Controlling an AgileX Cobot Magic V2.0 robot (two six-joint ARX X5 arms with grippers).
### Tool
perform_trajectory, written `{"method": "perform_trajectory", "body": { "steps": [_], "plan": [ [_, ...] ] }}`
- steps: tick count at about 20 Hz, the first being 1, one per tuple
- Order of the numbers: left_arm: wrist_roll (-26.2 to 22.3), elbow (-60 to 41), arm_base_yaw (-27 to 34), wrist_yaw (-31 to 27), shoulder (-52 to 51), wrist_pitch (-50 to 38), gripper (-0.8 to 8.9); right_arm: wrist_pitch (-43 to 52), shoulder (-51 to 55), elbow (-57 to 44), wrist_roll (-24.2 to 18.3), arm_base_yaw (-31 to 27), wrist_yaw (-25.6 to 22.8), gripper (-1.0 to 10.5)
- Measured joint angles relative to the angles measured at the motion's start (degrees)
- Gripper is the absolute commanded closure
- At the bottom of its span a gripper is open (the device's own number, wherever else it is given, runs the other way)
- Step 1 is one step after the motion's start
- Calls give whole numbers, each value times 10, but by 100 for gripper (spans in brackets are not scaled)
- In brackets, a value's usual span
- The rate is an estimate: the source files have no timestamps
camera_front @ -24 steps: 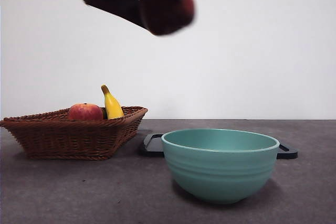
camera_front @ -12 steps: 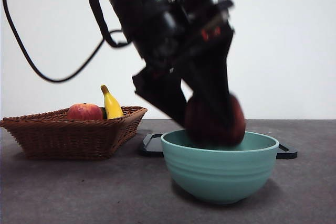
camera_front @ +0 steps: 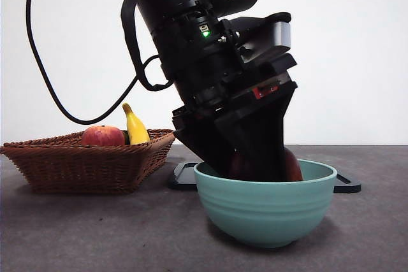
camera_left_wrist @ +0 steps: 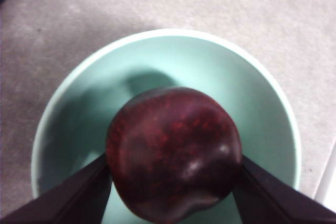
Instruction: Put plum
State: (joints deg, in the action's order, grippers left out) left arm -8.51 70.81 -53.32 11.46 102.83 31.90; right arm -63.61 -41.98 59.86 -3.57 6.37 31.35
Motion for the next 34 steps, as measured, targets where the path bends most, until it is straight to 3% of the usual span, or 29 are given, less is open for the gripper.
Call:
{"method": "perform_trajectory", "body": {
  "steps": [14, 19, 24, 28, 34],
  "plan": [
    [0, 14, -5, 0, -4, 7, 437, 0, 0, 0, 0, 0, 0, 573],
    [12, 47, 2, 0, -72, 5, 438, 0, 0, 0, 0, 0, 0, 573],
    [40, 49, 64, 0, -175, 16, 438, 0, 0, 0, 0, 0, 0, 573],
    [59, 49, 149, 1, -273, 52, 438, 0, 0, 0, 0, 0, 0, 573],
    [64, 37, 242, 39, -374, 102, 438, 0, 0, 0, 0, 0, 0, 573]
  ]
}}
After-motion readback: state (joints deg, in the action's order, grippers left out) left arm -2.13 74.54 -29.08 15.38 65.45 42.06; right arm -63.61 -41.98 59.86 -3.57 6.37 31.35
